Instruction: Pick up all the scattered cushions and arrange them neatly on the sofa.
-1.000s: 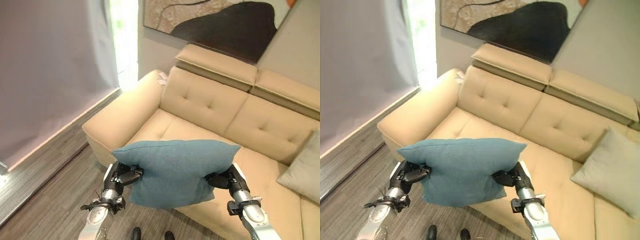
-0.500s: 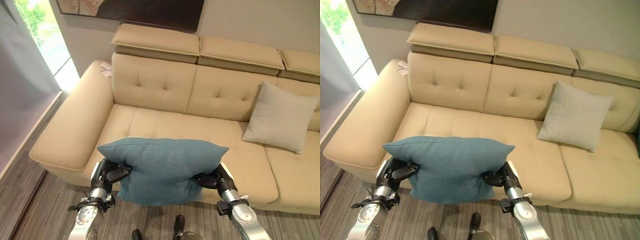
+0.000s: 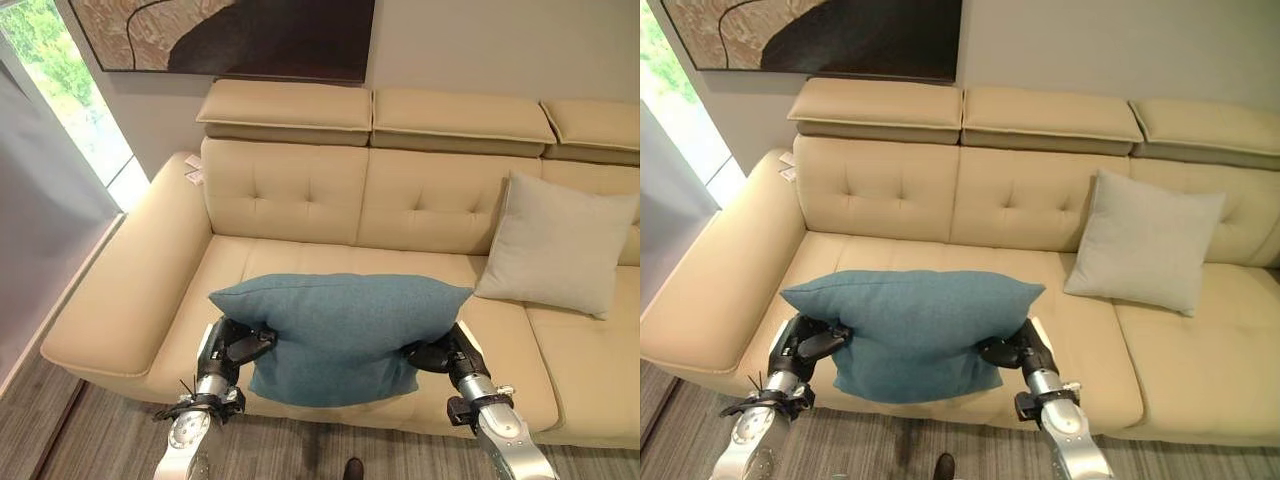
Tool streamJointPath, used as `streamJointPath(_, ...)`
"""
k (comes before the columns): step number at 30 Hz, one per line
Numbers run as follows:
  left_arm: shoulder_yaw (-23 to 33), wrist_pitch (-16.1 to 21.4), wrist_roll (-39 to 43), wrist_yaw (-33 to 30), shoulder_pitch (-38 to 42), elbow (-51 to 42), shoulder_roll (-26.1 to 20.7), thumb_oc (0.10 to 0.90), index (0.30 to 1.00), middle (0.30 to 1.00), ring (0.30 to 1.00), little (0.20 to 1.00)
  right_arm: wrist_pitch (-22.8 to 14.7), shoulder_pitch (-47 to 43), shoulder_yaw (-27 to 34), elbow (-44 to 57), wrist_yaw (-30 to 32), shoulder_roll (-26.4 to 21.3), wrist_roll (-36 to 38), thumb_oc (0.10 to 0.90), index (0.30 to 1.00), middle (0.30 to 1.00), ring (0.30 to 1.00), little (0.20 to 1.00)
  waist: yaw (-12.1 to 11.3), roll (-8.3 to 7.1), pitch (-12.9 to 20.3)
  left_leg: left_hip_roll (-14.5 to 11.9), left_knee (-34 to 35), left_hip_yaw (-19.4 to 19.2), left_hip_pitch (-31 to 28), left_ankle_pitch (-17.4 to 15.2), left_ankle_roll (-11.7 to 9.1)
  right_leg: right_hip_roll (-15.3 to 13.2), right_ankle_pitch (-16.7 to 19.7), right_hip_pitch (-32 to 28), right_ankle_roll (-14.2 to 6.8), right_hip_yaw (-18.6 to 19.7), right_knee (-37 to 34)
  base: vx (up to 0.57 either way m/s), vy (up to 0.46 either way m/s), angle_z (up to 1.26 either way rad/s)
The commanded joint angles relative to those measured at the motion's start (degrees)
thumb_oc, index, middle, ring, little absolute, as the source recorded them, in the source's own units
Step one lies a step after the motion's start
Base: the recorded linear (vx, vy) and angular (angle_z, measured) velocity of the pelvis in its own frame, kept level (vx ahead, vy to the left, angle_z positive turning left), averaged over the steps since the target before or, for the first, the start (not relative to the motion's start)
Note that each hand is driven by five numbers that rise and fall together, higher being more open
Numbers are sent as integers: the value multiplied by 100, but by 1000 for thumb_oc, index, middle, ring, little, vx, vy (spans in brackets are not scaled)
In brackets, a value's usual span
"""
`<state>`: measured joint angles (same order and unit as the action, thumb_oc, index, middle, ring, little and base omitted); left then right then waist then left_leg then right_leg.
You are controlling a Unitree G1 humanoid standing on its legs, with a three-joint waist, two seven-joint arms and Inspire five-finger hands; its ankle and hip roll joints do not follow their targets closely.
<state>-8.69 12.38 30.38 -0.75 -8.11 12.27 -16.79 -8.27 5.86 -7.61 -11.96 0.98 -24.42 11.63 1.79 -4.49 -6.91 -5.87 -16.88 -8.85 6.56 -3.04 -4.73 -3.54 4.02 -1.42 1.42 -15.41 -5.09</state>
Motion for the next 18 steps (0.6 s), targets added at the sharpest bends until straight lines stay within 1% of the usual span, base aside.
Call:
streamJointPath(1,-188,652,-20,406,495,-986,0,400,300,300,300,300,-764,-521,-89,794,-145,243,179,400,300,300,300,300,-69,-283,356,354,463,92,90,-214,204,23,-330,32,-681,348,69,180,112,-4)
streamJointPath(2,-163,654,-27,366,475,-1020,2,400,300,300,300,300,-757,-538,-92,777,-117,250,168,400,300,300,300,300,-176,-230,291,440,779,419,409,180,118,117,-415,-86,-649,508,44,134,83,-17)
streamJointPath(3,-164,654,-27,366,475,-1021,2,400,300,300,300,300,-757,-539,-91,777,-117,250,168,400,300,300,300,300,-173,-233,288,445,789,423,401,185,117,113,-420,-91,-649,504,45,143,80,-34)
streamJointPath(5,-134,680,-27,310,493,-1093,12,400,300,300,300,300,-768,-572,-91,764,-73,242,131,400,300,300,300,300,-267,-175,201,530,966,749,704,444,52,181,-544,-222,-618,665,65,145,81,-32)
streamJointPath(6,-134,680,-27,310,493,-1093,12,400,300,300,300,300,-768,-572,-91,764,-72,242,131,400,300,300,300,300,-268,-175,200,530,966,749,703,444,52,181,-545,-223,-618,665,65,175,117,-33)
streamJointPath(8,-122,673,-13,372,453,-1116,16,400,300,300,300,300,-759,-541,-87,794,-133,239,90,400,300,300,300,300,-265,-80,277,478,1390,754,427,499,71,223,-630,-299,-635,740,91,187,138,-52)
streamJointPath(9,-142,656,-20,405,418,-1132,-4,400,300,300,300,300,-757,-483,-74,816,-157,250,75,400,300,300,300,300,-253,-55,341,464,1445,734,314,513,78,200,-669,-321,-644,730,130,222,174,-52)
streamJointPath(12,-142,626,-29,417,392,-1169,-64,400,300,300,300,300,-729,-454,-95,834,-192,311,54,400,300,300,300,300,-248,-56,426,520,1452,699,95,432,179,110,-761,-330,-652,884,382,215,198,-14)
streamJointPath(14,-142,604,-46,400,404,-1211,-135,400,300,300,300,300,-714,-491,-147,851,-220,384,8,400,300,300,300,300,-269,-39,450,568,1464,611,-118,292,328,14,-839,-250,-705,1015,811,177,200,-15)
streamJointPath(15,-142,604,-46,400,405,-1210,-136,400,300,300,300,300,-713,-491,-147,852,-219,385,8,400,300,300,300,300,-282,-42,446,568,1466,598,-126,289,330,11,-848,-244,-707,1029,828,68,114,-19)
streamJointPath(16,-131,602,-47,387,418,-1218,-152,400,300,300,300,300,-715,-529,-173,849,-225,416,-6,400,300,300,300,300,-289,-31,428,574,1477,556,-193,248,377,-11,-846,-156,-751,1058,1042,32,64,-18)
streamJointPath(18,-131,602,-47,387,418,-1218,-152,400,300,300,300,300,-715,-529,-173,849,-225,416,-6,400,300,300,300,300,-293,-31,428,574,1478,553,-194,247,377,-11,-847,-155,-751,1061,1045,16,31,-13)
